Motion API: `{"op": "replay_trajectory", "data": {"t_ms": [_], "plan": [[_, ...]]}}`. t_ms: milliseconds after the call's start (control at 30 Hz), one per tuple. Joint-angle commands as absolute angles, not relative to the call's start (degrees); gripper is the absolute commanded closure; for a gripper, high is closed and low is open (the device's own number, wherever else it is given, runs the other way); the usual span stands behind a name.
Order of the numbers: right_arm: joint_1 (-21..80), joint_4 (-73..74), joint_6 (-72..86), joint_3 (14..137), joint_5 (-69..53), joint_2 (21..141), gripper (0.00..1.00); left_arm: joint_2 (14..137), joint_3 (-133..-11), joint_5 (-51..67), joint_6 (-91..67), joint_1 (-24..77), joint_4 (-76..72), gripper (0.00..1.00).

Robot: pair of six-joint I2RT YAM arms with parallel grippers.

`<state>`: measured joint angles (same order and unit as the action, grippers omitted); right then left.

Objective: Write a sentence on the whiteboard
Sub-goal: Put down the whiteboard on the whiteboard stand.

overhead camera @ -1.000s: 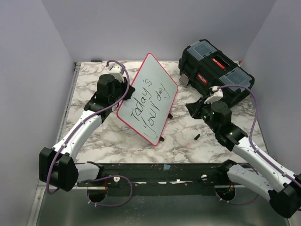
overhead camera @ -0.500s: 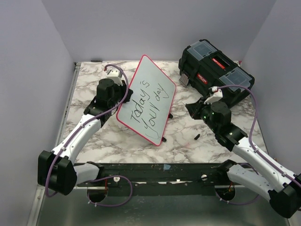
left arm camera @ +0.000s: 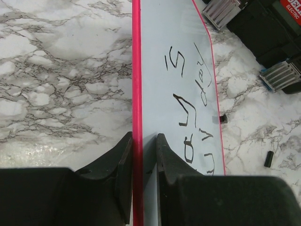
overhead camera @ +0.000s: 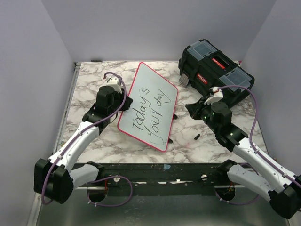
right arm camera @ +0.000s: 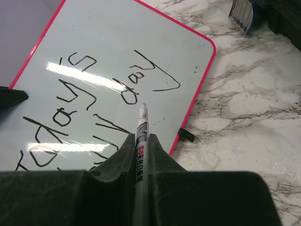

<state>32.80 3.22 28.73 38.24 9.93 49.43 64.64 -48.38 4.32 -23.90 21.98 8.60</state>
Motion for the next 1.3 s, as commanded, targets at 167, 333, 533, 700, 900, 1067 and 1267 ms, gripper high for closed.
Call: {"op": "replay_trajectory", "data": {"t_ms": [167,333,533,700,900,1067,1267], "plan": [[33.0,4.0,30.2,37.0,8.5,48.7,0.99,62.2,-42.8,9.7,-20.7,24.3,21.9,0.9],[33.0,3.6,30.6,36.8,8.2,49.0,0.99,63.0,-41.5,9.7,-21.6,24.3,21.3,0.82],[33.0,3.4,30.7,36.6,8.3,49.1,0.99,62.0,-39.8,8.9,-22.5,24.3,20.2,0.74],[33.0,3.5,30.7,36.8,8.6,49.2,0.99,61.6,-39.7,8.4,-22.5,24.3,20.2,0.7],[33.0,3.3,30.7,37.0,8.3,50.0,0.99,60.6,-40.2,8.0,-22.5,24.3,20.5,0.63],[33.0,3.1,30.7,37.1,8.1,50.3,0.99,58.9,-41.7,7.7,-22.5,24.3,21.6,0.56],[33.0,3.3,30.7,37.5,8.0,49.9,0.99,58.4,-44.6,7.2,-21.6,24.3,23.9,0.45]]}}
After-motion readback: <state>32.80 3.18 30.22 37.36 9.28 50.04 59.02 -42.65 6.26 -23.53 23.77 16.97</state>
